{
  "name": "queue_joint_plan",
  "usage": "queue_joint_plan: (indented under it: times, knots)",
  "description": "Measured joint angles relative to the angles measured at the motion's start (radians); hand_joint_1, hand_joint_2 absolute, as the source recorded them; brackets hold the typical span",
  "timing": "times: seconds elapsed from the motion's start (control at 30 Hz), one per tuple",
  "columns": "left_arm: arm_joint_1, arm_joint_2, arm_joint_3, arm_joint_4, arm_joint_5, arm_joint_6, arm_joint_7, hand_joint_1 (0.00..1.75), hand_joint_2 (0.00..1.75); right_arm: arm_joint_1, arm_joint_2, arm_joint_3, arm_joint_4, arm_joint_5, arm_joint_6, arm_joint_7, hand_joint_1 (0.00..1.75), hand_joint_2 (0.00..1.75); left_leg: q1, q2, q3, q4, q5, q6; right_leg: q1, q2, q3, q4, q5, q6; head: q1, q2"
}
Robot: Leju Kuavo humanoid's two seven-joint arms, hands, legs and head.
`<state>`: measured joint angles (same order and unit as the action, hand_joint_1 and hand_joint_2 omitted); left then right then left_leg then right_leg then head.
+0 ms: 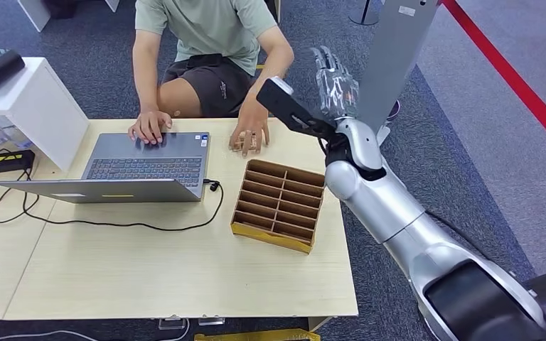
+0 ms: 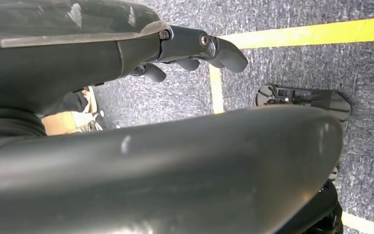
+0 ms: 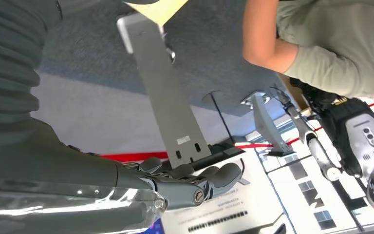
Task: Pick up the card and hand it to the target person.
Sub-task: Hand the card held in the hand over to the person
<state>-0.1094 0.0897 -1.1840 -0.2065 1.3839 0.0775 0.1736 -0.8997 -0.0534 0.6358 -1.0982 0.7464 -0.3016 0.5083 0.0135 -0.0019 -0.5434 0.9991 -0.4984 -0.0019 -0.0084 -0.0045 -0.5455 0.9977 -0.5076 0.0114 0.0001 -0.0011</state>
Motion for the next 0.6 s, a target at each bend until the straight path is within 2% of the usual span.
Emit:
queue_joint_plan:
  times: [0.1,0.23,0.3,0.37,0.4,0.5,0.53,0.6]
  knots:
    - [0.002,-0.001,0.002,0.000,0.013,0.004,0.000,0.00,0.00,0.113,-0.067,-0.050,-0.141,-0.071,-0.033,-0.038,0.00,1.75,0.000,0.000,0.001,0.000,0.000,0.000,0.000,0.000,0.001,-0.001,0.000,0.000,0.000,0.000]
    - [0.005,-0.002,0.008,0.000,0.019,0.007,0.000,0.00,0.00,0.315,-0.145,-0.129,-0.285,-0.265,-0.094,-0.203,0.00,1.75,0.000,-0.001,0.002,0.000,-0.002,0.001,0.000,0.000,0.003,-0.003,0.000,0.000,0.001,0.000]
    - [0.006,-0.002,0.009,0.000,0.020,0.008,0.000,0.00,0.00,0.354,-0.155,-0.144,-0.304,-0.316,-0.101,-0.248,0.00,1.75,0.000,-0.001,0.002,0.000,-0.002,0.001,0.000,0.000,0.003,-0.003,0.000,0.000,0.001,0.000]
    - [0.006,-0.002,0.009,0.000,0.020,0.008,0.000,0.00,0.00,0.358,-0.156,-0.144,-0.305,-0.319,-0.101,-0.251,0.00,1.75,0.000,-0.001,0.002,0.000,-0.002,0.001,0.000,0.000,0.003,-0.003,0.000,0.000,0.001,0.000]
    - [0.006,-0.002,0.009,0.000,0.021,0.008,0.000,0.00,0.00,0.428,-0.168,-0.172,-0.334,-0.396,-0.098,-0.333,0.00,1.75,0.000,-0.001,0.002,0.000,-0.003,0.001,0.000,0.000,0.003,-0.003,-0.001,0.001,0.002,0.000]
    - [0.007,-0.001,0.015,0.000,0.026,0.006,-0.003,0.00,0.00,0.768,-0.212,-0.308,-0.455,-0.686,-0.056,-0.674,0.00,1.75,0.000,0.000,0.000,-0.001,-0.004,0.001,0.000,0.000,0.002,-0.003,-0.002,0.000,0.001,0.000]
    - [0.007,-0.001,0.017,0.000,0.026,0.005,-0.005,0.00,0.00,0.825,-0.214,-0.332,-0.469,-0.710,-0.042,-0.713,0.00,1.75,0.000,0.000,0.000,-0.001,-0.004,0.001,0.000,0.000,0.002,-0.003,-0.002,0.000,0.000,0.000]
    - [0.006,0.000,0.019,0.000,0.026,0.004,-0.006,0.00,0.00,0.879,-0.215,-0.354,-0.478,-0.719,-0.023,-0.735,0.00,1.75,0.000,0.000,0.000,-0.001,-0.004,0.001,0.000,0.000,0.002,-0.003,-0.002,0.000,0.000,0.000]
